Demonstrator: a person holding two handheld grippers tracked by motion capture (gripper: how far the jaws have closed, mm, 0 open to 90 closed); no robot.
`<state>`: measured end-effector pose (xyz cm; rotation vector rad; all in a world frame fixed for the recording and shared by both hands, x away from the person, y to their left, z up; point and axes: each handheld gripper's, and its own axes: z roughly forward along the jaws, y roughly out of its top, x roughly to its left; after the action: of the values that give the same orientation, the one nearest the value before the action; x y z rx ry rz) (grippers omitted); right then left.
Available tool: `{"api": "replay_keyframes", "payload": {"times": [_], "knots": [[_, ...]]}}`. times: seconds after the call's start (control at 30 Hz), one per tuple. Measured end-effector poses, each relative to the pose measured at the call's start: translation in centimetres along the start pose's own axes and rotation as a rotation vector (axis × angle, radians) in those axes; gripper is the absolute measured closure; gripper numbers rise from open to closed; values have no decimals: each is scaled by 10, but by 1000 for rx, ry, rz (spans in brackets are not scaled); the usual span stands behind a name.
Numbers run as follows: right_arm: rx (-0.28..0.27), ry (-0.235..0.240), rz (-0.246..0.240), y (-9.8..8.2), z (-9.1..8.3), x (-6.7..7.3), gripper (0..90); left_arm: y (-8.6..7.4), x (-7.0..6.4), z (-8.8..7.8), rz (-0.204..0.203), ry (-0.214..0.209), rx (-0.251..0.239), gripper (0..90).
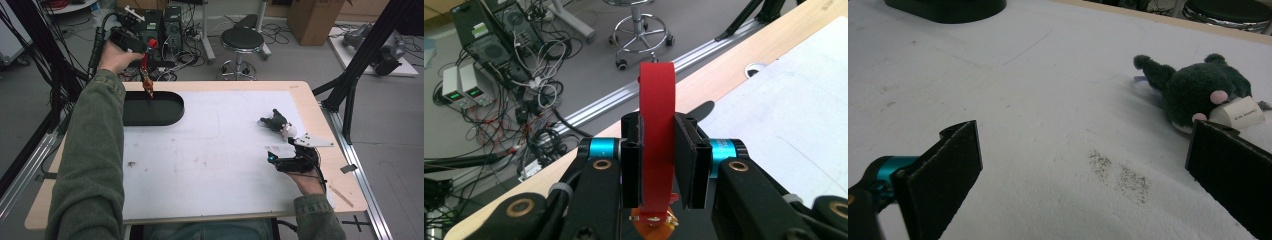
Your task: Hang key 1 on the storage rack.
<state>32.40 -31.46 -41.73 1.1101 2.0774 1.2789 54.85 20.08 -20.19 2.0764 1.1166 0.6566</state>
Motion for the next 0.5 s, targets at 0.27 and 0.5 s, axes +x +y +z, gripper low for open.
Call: {"api": "replay_keyframes", "payload": {"times": [0.27,0.5], "knots": [[-1,-2,0,-1,-2,0,5,6,3,12,1,5,8,749],[-1,-10,0,-3,-4,0,5,4,7,17,-17,-4,7,748]]}}
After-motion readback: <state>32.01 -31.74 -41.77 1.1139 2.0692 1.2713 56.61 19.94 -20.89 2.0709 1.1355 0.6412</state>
